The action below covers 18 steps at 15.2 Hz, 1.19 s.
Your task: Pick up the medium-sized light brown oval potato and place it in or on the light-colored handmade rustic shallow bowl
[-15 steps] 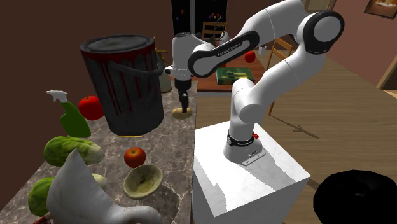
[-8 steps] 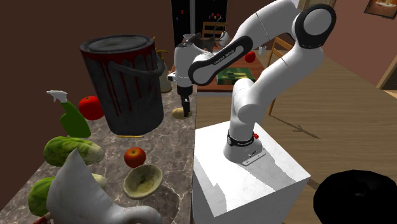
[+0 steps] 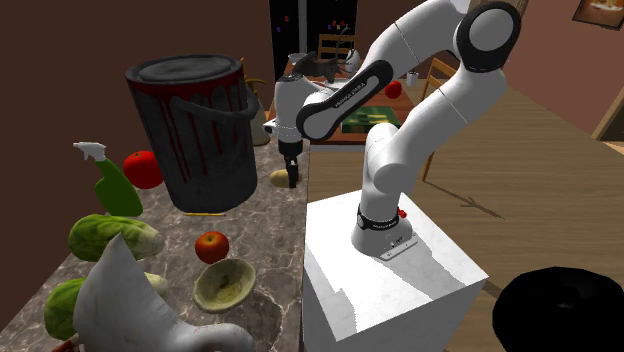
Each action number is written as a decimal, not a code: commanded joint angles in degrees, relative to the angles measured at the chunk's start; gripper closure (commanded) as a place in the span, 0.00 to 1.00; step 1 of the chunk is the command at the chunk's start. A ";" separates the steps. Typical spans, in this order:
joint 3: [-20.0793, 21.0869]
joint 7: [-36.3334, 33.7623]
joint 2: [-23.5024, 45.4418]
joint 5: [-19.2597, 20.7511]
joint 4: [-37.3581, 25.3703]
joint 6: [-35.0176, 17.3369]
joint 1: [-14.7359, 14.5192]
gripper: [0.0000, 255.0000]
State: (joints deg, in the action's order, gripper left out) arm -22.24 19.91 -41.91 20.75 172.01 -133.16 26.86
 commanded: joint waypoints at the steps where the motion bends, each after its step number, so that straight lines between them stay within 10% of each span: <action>1: -0.01 0.00 0.02 0.01 0.00 -0.03 0.00 0.00; 2: -0.01 0.00 0.01 0.00 0.00 -0.02 0.00 0.00; 3: -0.01 0.00 0.01 0.00 0.00 -0.02 0.00 1.00; 18: 1.41 0.30 -4.49 -1.59 -2.64 7.04 -0.44 1.00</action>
State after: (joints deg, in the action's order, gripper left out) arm -21.04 20.09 -45.71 19.46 170.03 -127.49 26.51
